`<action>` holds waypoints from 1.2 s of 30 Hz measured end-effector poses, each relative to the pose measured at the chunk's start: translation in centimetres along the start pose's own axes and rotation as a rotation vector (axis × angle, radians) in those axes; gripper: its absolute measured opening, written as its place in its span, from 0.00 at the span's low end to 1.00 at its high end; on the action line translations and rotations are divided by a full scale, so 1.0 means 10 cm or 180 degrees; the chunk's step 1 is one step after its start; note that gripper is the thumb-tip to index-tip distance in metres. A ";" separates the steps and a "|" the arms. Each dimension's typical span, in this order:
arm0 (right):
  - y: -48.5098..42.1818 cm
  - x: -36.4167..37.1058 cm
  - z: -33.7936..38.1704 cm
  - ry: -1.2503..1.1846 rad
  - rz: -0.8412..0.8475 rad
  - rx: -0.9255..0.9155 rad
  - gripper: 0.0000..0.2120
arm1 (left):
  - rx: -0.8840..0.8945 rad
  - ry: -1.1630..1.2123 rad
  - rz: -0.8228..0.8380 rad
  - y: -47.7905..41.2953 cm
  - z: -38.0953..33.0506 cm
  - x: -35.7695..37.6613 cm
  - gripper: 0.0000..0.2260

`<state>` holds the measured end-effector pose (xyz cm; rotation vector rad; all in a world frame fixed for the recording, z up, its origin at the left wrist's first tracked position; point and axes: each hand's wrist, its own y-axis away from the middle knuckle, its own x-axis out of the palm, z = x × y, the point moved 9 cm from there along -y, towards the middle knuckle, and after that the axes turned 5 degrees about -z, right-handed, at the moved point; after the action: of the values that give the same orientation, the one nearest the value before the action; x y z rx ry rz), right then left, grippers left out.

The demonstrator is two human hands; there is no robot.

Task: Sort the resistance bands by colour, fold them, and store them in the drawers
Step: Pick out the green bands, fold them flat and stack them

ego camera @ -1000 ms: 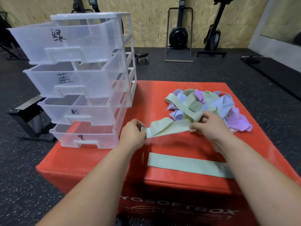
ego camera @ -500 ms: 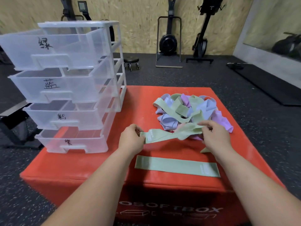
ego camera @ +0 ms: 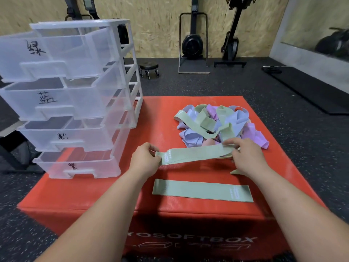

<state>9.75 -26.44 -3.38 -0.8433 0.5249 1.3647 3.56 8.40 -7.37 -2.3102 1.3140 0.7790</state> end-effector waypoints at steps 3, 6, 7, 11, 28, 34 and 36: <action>-0.01 -0.14 -0.01 -0.0033 -0.0361 0.0056 0.18 | -0.0034 0.0018 0.0034 0.01 0.00 -0.02 0.10; 0.06 -0.23 -0.10 -0.0853 -0.0504 0.0476 0.16 | -0.0068 0.0058 0.0104 0.03 0.03 -0.05 0.11; 0.08 -0.23 -0.11 -0.1239 -0.0450 0.0593 0.16 | -0.0088 0.0037 0.0157 0.04 0.03 -0.07 0.12; 0.18 -0.30 0.14 -0.2648 0.0055 0.0628 0.12 | -0.0160 -0.0107 0.0404 0.12 -0.01 -0.10 0.16; 0.75 -0.55 1.41 -0.2319 0.0350 -0.0768 0.14 | 0.2147 0.0449 0.0276 1.03 -1.72 -0.64 0.03; 0.98 -0.26 1.27 -0.1761 0.1085 -0.0780 0.23 | 0.1797 0.1821 0.0231 1.10 -1.74 -0.81 0.01; 1.01 -0.23 1.15 -0.1496 0.1277 -0.0811 0.21 | 0.1441 0.2196 0.0008 1.03 -1.58 -0.90 0.02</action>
<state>-2.10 -18.99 3.23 -0.6019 0.1543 1.9618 -4.61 0.35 10.08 -2.2514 1.5457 -0.3478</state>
